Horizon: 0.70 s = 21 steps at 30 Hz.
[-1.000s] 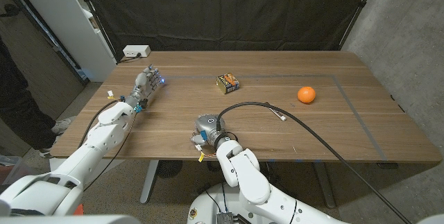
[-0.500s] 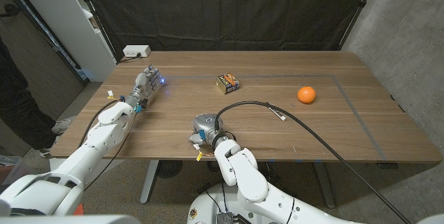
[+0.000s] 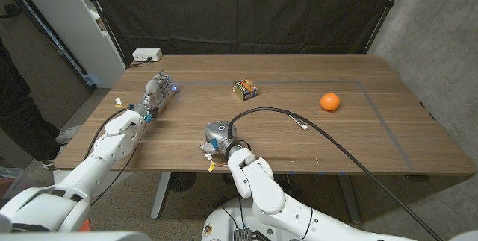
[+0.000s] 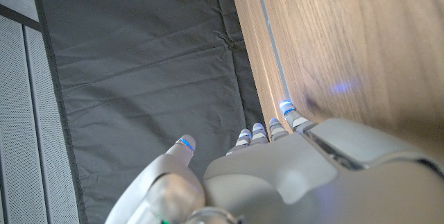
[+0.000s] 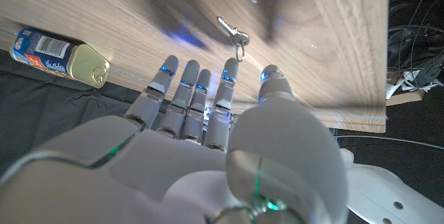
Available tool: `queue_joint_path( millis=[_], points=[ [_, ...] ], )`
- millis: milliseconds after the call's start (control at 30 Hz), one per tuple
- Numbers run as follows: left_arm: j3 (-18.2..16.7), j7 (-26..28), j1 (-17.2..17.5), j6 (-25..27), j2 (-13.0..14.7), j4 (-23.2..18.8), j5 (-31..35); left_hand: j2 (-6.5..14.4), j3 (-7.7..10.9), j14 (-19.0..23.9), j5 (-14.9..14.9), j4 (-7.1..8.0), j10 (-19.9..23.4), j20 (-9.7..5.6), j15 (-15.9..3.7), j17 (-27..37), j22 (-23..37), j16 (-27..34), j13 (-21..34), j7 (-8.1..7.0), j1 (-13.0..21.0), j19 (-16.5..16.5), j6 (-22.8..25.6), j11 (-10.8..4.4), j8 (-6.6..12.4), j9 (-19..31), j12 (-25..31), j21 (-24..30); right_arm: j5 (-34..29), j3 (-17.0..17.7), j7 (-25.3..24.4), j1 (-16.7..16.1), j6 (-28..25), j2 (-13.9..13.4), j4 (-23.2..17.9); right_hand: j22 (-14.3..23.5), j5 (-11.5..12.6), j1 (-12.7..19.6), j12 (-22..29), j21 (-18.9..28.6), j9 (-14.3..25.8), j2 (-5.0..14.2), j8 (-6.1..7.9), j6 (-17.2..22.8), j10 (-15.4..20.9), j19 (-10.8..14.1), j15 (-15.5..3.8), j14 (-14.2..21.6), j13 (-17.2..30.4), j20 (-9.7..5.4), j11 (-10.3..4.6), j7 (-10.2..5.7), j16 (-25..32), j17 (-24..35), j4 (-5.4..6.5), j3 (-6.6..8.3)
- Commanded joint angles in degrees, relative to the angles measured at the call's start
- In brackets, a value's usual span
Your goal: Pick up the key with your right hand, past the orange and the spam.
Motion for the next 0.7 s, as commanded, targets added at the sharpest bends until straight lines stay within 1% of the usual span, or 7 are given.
queue_joint_path(
  millis=[33,233,433,500,600,667,700],
  points=[
    [-0.1,-1.4,-0.8,-0.9,-0.5,1.9,-0.2,5.2,-0.11,-8.1,0.4,0.05,-7.8,0.5,0.46,0.1,0.1,0.1,0.2,-0.02,-0.2,-6.3,-5.3,0.52,0.04,0.3,0.0,-0.2,2.5,-0.6,-9.3,1.3,-0.3,2.2,6.5,0.1,0.2,0.1,1.4,0.8,0.0,-0.78,0.96,2.9,3.2,2.1,-1.89,2.8,-0.2,-0.17,-0.66,-0.6,1.0,-0.5,0.25,-1.18],
    [0.0,-2.3,-1.5,-1.4,-1.0,3.3,-0.1,5.2,-0.14,-8.2,0.4,0.04,-7.9,0.58,0.44,0.1,0.1,0.1,0.2,0.0,-0.2,-6.3,-5.3,0.41,0.04,0.3,0.0,-0.2,4.1,-1.0,-13.8,2.1,-0.5,2.5,8.7,0.2,0.4,2.8,2.9,1.1,0.4,-0.97,2.97,7.2,6.3,3.0,-3.74,5.8,-0.1,-1.16,-1.72,-1.41,1.8,-1.0,-0.57,-1.23],
    [0.1,-3.2,-2.3,-2.1,-1.4,4.1,0.1,5.1,-0.22,-8.1,0.4,0.04,-7.9,0.6,0.49,0.1,0.1,0.2,0.2,0.02,-0.2,-6.3,-5.2,0.35,0.08,0.3,0.0,-0.3,5.2,-1.5,-15.3,2.9,-1.5,2.7,9.8,0.3,0.6,6.6,3.9,0.9,1.2,-1.19,3.69,7.5,7.2,2.4,-5.39,6.0,0.5,-2.8,-3.48,-2.49,1.8,-0.4,-1.54,-0.88],
    [0.2,-3.2,-2.5,-2.2,-1.5,4.2,0.3,5.1,-0.24,-8.1,0.3,0.04,-7.9,0.6,0.46,0.1,0.1,0.2,0.2,0.01,-0.3,-6.3,-5.2,0.4,0.08,0.3,0.1,-0.3,5.7,-1.6,-15.8,3.1,-1.5,2.4,9.8,0.4,0.7,8.5,4.7,1.1,1.7,-0.69,4.55,8.8,8.2,2.7,-6.21,6.8,0.9,-3.52,-4.37,-2.81,1.8,-0.2,-1.59,-0.48],
    [0.3,-3.2,-2.8,-2.3,-1.6,4.5,0.4,5.1,-0.29,-8.1,0.3,0.05,-7.8,0.59,0.43,0.1,0.1,0.2,0.2,0.04,-0.3,-6.3,-5.2,0.46,0.11,0.3,0.1,-0.3,5.9,-1.9,-16.3,3.3,-1.9,2.1,9.8,0.5,0.8,10.9,5.2,1.2,2.2,-0.08,5.08,9.1,8.3,2.8,-6.68,7.0,1.3,-4.08,-4.75,-3.15,1.7,0.0,-1.85,0.11],
    [0.4,-3.1,-2.9,-2.2,-1.6,4.5,0.6,5.0,-0.31,-8.1,0.3,0.06,-7.8,0.6,0.43,0.1,0.1,0.2,0.2,0.01,-0.3,-6.3,-5.1,0.44,0.11,0.3,0.1,-0.3,5.9,-2.0,-15.7,3.4,-2.5,1.7,9.5,0.6,0.8,11.5,5.5,1.3,2.4,-0.14,5.25,9.0,8.5,2.9,-7.01,7.2,1.5,-4.37,-5.19,-3.27,1.4,0.0,-1.67,0.07],
    [0.4,-3.1,-3.0,-2.2,-1.7,4.6,0.6,5.0,-0.32,-8.1,0.3,0.06,-7.8,0.6,0.43,0.1,0.1,0.2,0.2,0.05,-0.3,-6.3,-5.1,0.43,0.11,0.3,0.1,-0.3,6.3,-2.0,-15.3,3.5,-2.2,1.3,9.1,0.6,0.6,10.8,5.6,1.5,2.6,-0.67,5.14,8.4,8.3,3.1,-6.83,7.5,1.6,-4.2,-4.95,-3.37,1.4,0.0,-1.1,-0.53]
  ],
)
